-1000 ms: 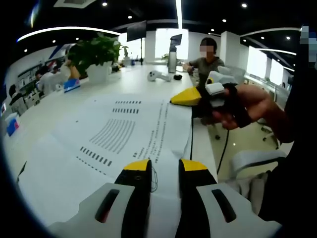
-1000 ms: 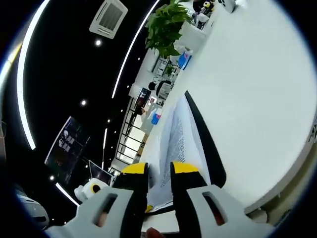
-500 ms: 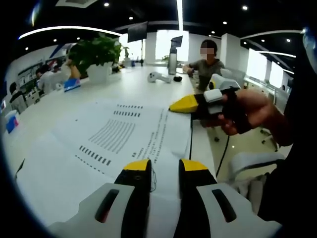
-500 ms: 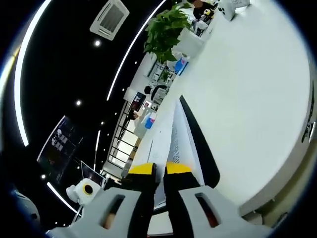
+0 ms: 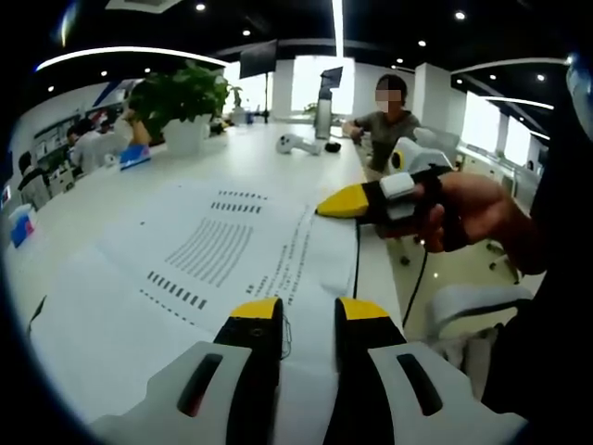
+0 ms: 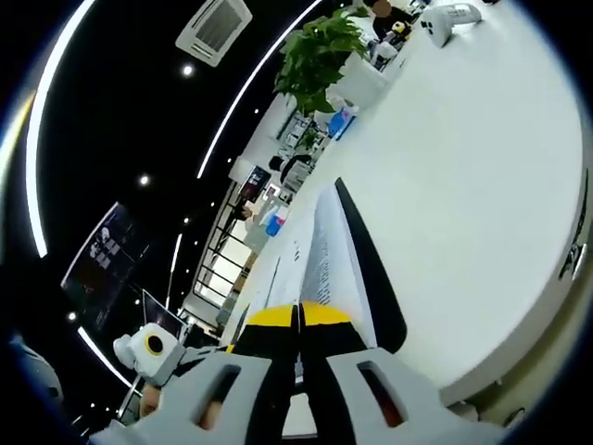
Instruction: Flip through the bound document one page at a time
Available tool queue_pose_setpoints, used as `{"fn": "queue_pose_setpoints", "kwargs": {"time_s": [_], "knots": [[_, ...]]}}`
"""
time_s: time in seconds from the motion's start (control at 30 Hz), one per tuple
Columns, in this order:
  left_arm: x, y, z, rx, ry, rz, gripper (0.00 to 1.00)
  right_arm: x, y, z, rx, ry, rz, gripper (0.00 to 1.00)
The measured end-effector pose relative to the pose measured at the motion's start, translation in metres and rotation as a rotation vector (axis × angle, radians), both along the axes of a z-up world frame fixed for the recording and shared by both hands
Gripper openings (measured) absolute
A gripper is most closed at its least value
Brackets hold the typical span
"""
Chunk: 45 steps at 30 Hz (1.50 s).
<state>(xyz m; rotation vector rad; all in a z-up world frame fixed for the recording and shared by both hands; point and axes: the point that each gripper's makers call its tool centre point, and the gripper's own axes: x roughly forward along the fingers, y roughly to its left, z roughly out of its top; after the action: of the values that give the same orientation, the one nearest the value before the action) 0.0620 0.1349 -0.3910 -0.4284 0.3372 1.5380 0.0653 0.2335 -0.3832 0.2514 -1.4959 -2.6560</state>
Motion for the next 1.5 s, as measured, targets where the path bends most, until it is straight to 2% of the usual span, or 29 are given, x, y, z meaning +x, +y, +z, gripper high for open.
{"fn": "queue_pose_setpoints", "kwargs": {"time_s": [0.5,0.53,0.57,0.6,0.63,0.7,0.9,1.17,1.37,1.5], "knots": [[0.000,0.001,0.000,0.006,-0.014,-0.004,0.26,0.000,0.000,0.001,-0.032,0.014,-0.008,0.01],[-0.002,0.002,0.000,0.002,-0.022,0.002,0.26,0.000,0.000,0.001,-0.027,0.014,-0.006,0.01],[-0.002,0.002,0.001,0.000,-0.070,0.029,0.27,0.000,0.000,0.001,-0.018,0.015,-0.001,0.01],[-0.001,0.002,0.004,0.008,-0.111,0.043,0.27,0.000,0.000,0.001,-0.017,0.014,0.000,0.01],[0.000,0.003,0.007,0.021,-0.127,0.035,0.27,0.000,0.000,0.001,-0.017,0.014,0.004,0.01],[-0.002,0.003,0.021,0.071,-0.107,0.036,0.27,-0.001,0.000,0.000,-0.024,0.013,0.008,0.01],[-0.008,-0.003,0.049,0.130,-0.063,0.053,0.27,-0.001,0.001,0.000,-0.020,0.017,-0.002,0.01],[-0.021,-0.033,0.062,0.148,-0.016,0.100,0.27,-0.001,0.002,-0.001,-0.022,0.015,-0.002,0.01],[-0.035,-0.068,0.068,0.159,-0.009,0.170,0.27,-0.001,0.003,-0.001,-0.013,0.015,-0.009,0.01],[-0.044,-0.099,0.073,0.166,0.006,0.233,0.27,0.000,0.003,-0.001,-0.017,0.017,-0.010,0.01]]}}
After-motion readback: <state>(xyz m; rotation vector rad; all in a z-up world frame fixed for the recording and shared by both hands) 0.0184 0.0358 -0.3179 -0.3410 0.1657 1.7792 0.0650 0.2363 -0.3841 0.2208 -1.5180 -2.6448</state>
